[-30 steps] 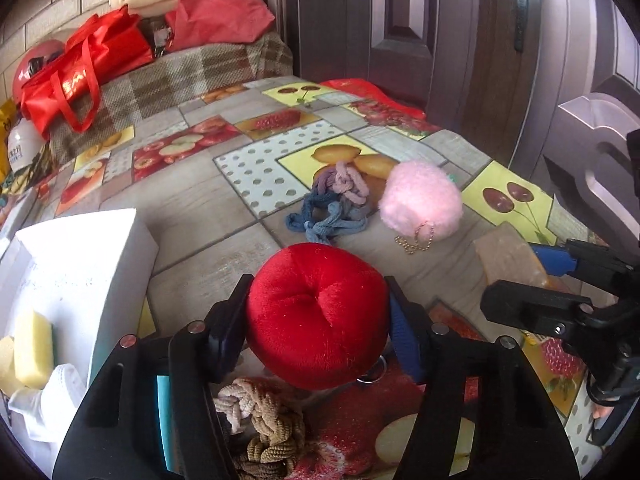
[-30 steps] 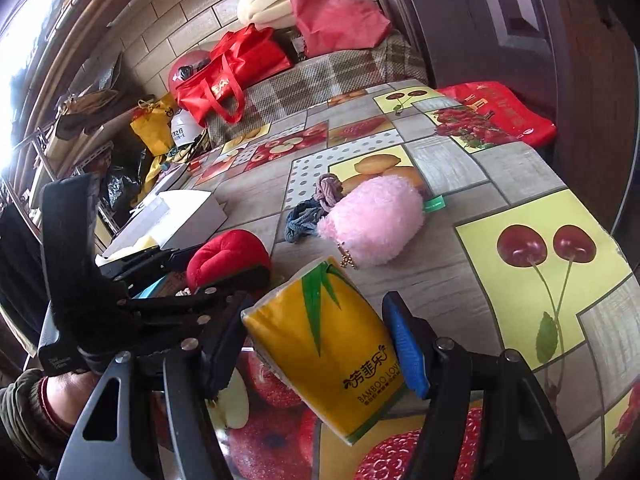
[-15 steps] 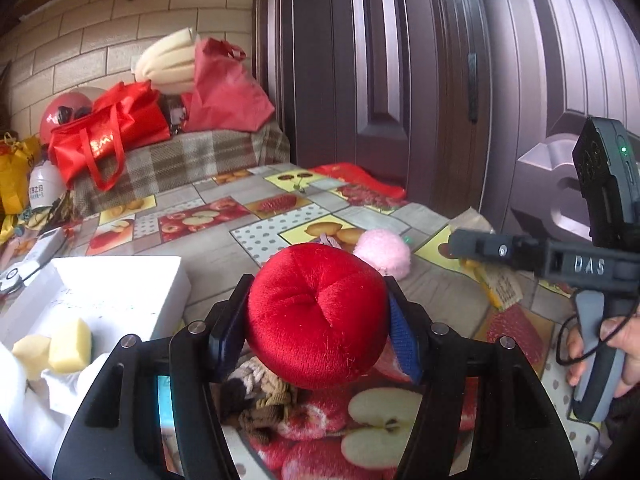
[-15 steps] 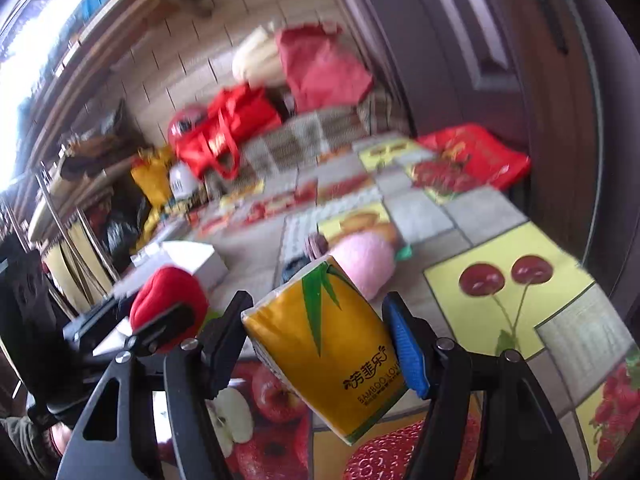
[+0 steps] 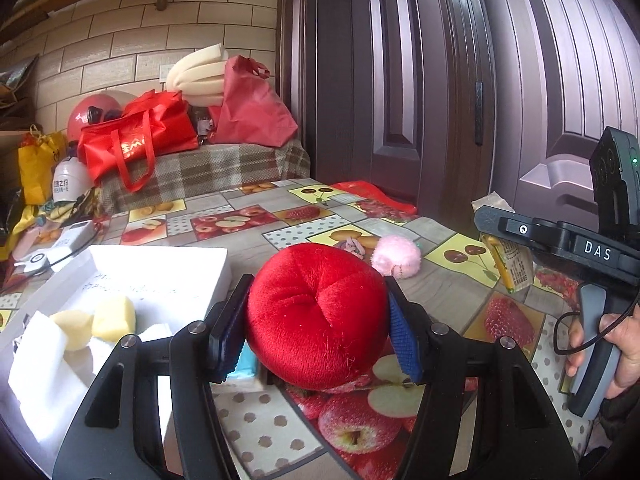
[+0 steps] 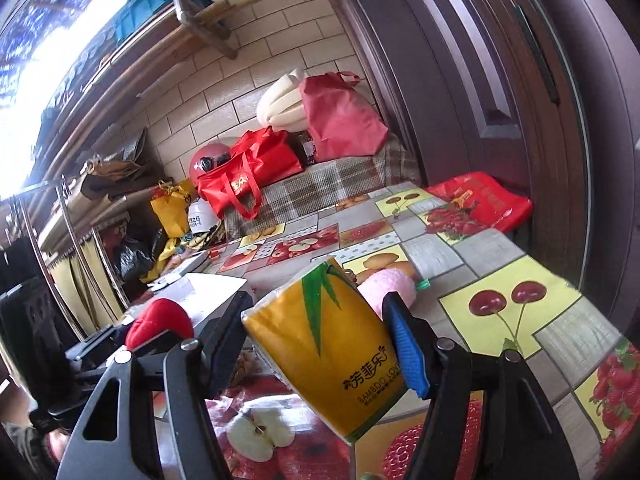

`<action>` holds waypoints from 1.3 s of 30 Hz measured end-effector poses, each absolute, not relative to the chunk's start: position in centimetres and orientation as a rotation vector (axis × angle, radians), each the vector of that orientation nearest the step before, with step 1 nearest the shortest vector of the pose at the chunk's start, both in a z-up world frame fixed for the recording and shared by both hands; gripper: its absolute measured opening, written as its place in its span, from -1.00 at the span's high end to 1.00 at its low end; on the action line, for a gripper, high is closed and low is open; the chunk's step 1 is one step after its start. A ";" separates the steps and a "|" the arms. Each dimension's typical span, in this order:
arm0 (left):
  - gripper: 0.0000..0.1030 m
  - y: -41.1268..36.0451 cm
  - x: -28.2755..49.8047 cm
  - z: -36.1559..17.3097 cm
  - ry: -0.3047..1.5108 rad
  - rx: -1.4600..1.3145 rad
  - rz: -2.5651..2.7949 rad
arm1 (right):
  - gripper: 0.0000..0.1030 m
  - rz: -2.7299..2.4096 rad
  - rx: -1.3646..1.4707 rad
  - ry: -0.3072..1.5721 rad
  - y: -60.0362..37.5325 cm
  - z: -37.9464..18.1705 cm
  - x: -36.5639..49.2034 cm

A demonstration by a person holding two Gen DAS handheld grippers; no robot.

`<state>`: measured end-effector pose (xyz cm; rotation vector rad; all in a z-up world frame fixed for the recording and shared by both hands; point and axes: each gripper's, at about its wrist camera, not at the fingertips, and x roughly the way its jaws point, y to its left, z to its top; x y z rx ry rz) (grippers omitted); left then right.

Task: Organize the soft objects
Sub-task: 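Carry the tissue pack and red plush ball into the white tray and open both tools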

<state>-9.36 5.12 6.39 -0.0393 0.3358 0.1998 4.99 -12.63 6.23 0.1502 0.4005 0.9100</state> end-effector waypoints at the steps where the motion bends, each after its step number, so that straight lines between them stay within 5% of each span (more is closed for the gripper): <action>1: -0.20 5.3 -9.7 6.4 0.333 -0.043 0.203 | -0.31 0.911 0.142 0.394 -12.4 6.3 4.8; 39: -0.21 18.5 -20.9 5.6 0.323 -0.141 0.500 | -0.30 1.192 -0.200 0.377 2.3 5.0 -4.1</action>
